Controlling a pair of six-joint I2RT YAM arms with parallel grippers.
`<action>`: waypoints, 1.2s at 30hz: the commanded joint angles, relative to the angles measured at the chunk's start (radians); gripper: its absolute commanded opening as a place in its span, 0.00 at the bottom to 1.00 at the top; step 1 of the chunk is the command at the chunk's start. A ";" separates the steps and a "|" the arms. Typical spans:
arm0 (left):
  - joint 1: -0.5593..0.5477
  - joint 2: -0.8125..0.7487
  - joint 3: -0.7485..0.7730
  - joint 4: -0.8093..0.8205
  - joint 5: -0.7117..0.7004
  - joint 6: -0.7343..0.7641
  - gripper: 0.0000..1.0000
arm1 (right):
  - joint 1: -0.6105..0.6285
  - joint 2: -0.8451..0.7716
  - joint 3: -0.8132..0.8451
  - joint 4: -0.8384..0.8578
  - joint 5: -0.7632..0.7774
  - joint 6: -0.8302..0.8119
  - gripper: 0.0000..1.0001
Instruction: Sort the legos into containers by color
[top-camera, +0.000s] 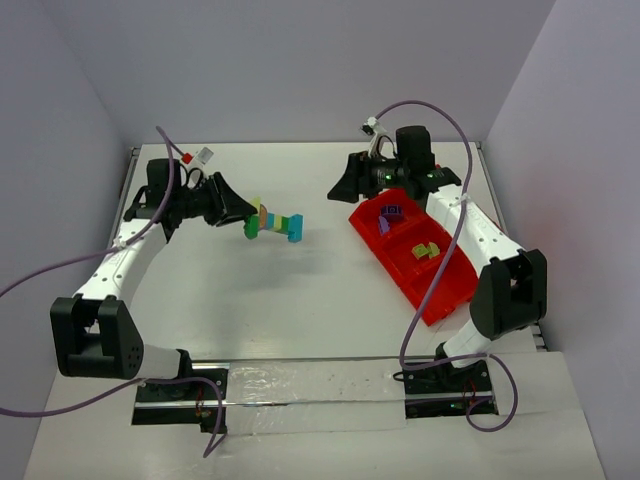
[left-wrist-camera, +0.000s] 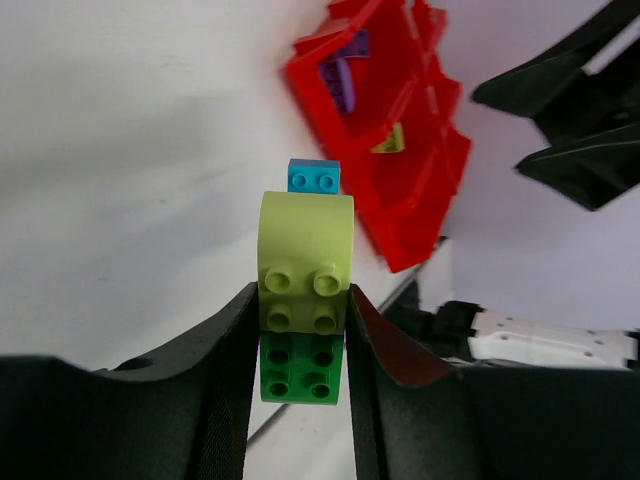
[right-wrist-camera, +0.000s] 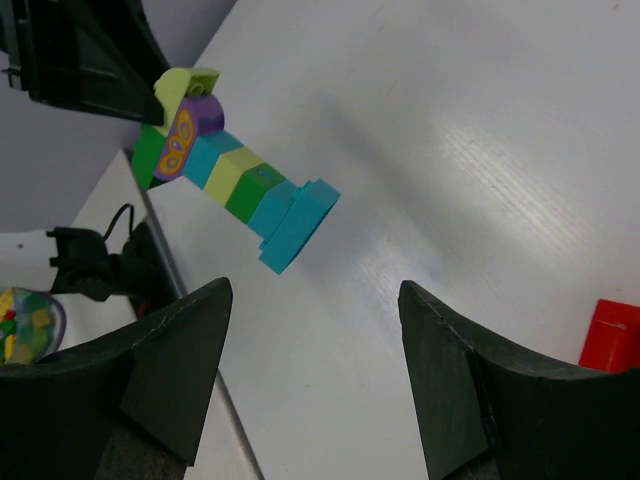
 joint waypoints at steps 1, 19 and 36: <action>0.038 -0.051 -0.057 0.319 0.223 -0.207 0.00 | -0.001 0.015 -0.040 0.127 -0.182 0.096 0.76; 0.060 -0.076 -0.146 0.676 0.282 -0.442 0.00 | 0.002 0.016 -0.156 0.499 -0.320 0.431 0.93; 0.060 -0.100 -0.190 0.817 0.286 -0.540 0.00 | 0.127 0.141 -0.111 0.867 -0.336 0.727 0.93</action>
